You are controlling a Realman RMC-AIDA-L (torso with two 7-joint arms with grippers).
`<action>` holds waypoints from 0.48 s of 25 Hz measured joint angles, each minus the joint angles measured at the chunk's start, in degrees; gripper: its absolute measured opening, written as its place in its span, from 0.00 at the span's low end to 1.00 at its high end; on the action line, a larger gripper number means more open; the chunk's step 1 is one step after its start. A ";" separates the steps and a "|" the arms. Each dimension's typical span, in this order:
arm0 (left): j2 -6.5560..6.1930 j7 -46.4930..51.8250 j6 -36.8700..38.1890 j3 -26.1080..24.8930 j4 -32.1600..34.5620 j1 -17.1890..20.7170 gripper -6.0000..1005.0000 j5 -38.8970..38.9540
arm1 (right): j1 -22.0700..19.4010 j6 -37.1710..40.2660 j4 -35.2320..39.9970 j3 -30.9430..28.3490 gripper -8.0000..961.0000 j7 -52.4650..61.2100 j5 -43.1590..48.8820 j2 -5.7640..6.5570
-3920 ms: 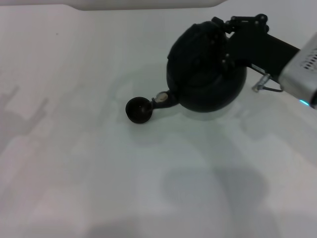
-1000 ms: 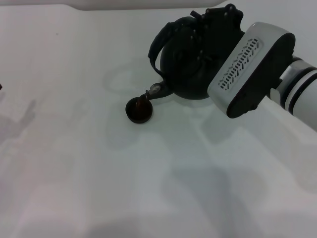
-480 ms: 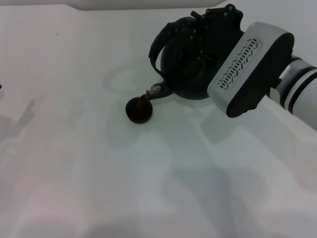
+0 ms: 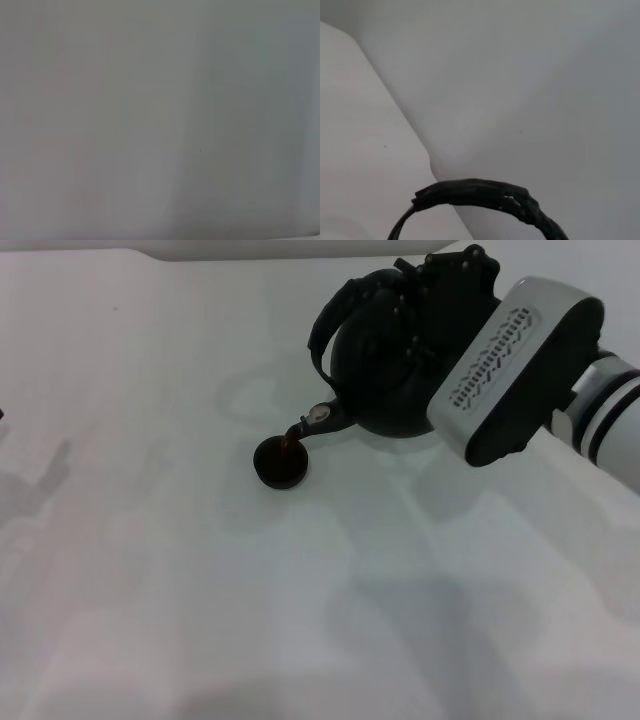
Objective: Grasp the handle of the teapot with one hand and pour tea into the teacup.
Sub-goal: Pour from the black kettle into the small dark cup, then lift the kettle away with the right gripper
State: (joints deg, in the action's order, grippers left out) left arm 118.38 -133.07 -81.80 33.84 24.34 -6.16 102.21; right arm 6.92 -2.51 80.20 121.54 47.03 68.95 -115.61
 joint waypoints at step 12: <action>0.00 0.00 -0.03 0.00 0.09 -0.47 0.86 0.00 | -3.46 12.41 -0.95 -8.92 0.13 4.37 -8.11 0.23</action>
State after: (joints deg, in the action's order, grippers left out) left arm 118.38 -133.07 -81.83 33.83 24.44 -6.62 102.21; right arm 3.46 9.90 79.25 112.63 51.39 60.84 -115.38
